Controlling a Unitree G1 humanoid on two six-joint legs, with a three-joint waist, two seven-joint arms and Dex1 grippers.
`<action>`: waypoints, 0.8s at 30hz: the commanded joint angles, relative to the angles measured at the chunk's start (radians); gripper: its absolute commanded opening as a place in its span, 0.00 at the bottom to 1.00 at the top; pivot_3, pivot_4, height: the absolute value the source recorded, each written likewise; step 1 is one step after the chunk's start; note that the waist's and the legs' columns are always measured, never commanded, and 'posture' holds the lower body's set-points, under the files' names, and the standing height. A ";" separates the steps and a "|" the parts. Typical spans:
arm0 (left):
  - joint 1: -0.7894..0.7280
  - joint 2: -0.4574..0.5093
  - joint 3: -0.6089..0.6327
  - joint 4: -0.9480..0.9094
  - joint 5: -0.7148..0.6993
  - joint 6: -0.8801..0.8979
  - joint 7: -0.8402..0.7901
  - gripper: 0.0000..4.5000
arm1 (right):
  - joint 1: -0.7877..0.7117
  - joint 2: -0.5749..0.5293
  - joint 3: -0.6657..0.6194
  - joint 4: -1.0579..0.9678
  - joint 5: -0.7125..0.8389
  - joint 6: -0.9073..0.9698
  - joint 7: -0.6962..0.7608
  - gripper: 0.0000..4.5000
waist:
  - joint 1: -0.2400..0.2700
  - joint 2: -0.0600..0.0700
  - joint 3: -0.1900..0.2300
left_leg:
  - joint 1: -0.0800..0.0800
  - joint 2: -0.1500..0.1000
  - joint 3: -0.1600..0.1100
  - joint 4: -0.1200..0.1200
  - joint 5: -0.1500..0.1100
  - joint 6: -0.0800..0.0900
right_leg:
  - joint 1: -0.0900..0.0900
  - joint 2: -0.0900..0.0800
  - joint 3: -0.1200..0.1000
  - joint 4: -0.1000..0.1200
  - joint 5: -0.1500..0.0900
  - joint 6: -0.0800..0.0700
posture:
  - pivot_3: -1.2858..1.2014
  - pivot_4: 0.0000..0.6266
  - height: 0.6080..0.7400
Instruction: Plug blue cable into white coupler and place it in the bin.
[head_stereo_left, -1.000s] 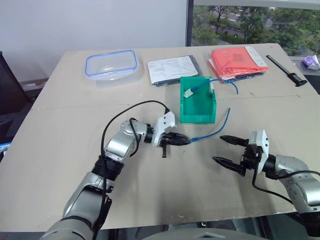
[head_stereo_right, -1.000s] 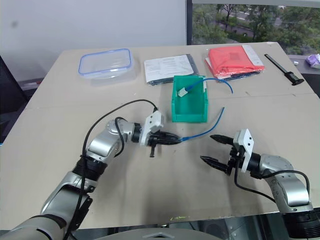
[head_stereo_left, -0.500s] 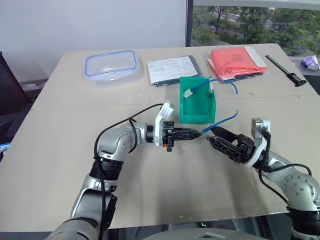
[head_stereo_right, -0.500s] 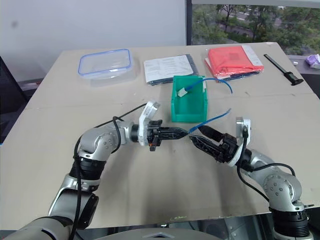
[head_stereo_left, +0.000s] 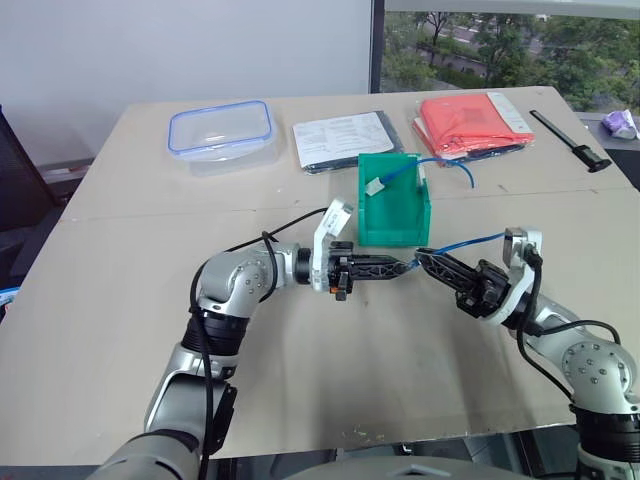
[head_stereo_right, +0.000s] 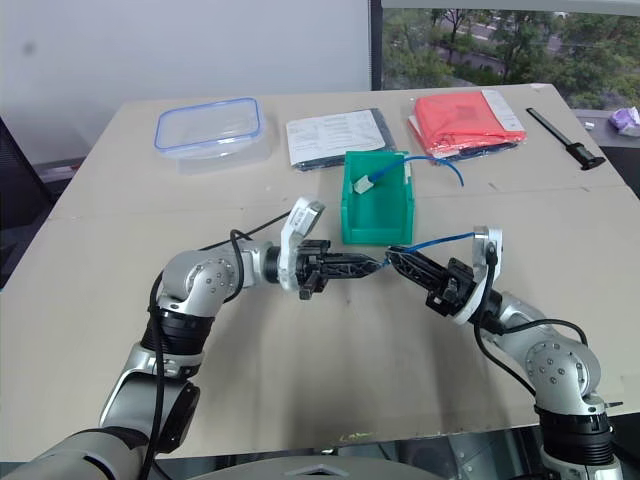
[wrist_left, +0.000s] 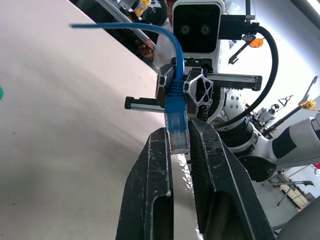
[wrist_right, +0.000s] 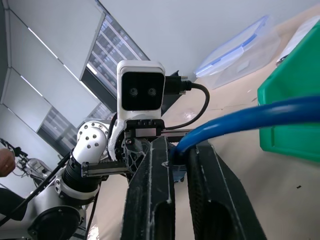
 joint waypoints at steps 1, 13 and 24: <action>-0.002 -0.001 0.004 -0.042 0.015 -0.085 -0.017 0.00 | -0.018 0.017 0.018 -0.032 0.027 0.005 0.022 0.01 | 0.000 0.000 0.000 | 0.000 0.000 0.000 0.000 0.000 0.000 | 0.000 0.000 0.000 0.000 0.000 0.000 | 0.52 0.24 1.00; 0.102 0.064 0.136 -0.368 0.046 -0.230 0.153 0.53 | -0.080 -0.034 -0.052 0.101 -0.070 -0.068 0.086 0.00 | 0.000 0.000 0.000 | 0.000 0.000 0.000 -0.001 0.000 0.000 | 0.000 -0.001 0.001 -0.001 0.000 0.000 | 0.52 0.24 1.00; 0.625 0.075 0.314 -0.923 0.532 -0.499 0.716 0.53 | -0.202 -0.039 -0.047 0.291 -0.210 -0.167 0.183 0.00 | 0.001 0.000 0.000 | 0.001 0.000 0.004 -0.003 0.001 -0.001 | 0.000 -0.001 0.005 -0.003 0.000 0.000 | 0.52 0.24 1.00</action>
